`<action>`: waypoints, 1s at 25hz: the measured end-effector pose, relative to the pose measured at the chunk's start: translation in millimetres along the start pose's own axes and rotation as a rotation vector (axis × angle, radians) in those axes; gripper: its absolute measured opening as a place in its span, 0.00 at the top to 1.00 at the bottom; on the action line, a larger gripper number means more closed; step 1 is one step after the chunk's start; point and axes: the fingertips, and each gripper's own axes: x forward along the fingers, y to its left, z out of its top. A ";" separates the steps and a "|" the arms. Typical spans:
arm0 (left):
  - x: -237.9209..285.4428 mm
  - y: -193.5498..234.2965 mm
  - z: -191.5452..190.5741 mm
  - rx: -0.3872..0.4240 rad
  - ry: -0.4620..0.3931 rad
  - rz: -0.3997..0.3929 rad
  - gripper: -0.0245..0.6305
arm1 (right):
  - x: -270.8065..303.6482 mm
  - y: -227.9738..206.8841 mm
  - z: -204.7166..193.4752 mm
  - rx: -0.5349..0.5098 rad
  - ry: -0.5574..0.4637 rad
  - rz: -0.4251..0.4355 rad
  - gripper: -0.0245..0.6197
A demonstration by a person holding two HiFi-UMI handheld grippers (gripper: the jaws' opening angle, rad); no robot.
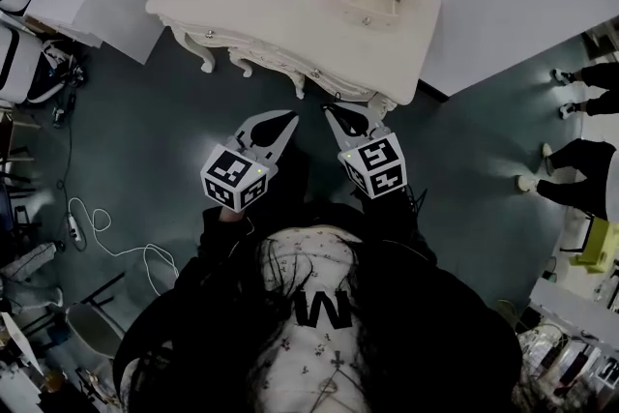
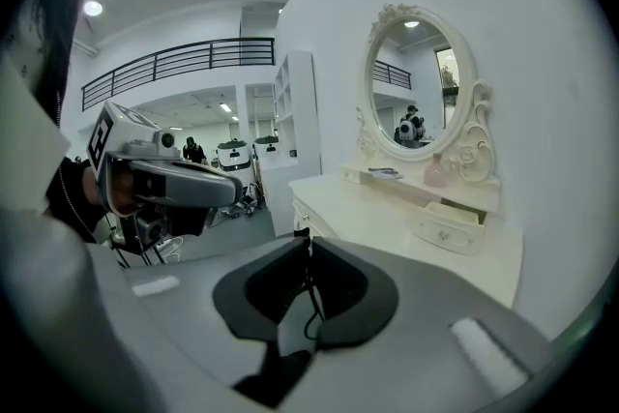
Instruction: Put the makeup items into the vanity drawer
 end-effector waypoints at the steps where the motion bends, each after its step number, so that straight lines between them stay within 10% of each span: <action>1: 4.7 10.9 4.4 0.000 0.005 -0.009 0.96 | 9.6 -3.8 5.3 0.006 0.002 -0.003 0.92; 25: 69.1 180.4 62.1 0.026 0.052 -0.187 0.96 | 146.4 -67.6 68.8 0.072 0.049 -0.177 0.92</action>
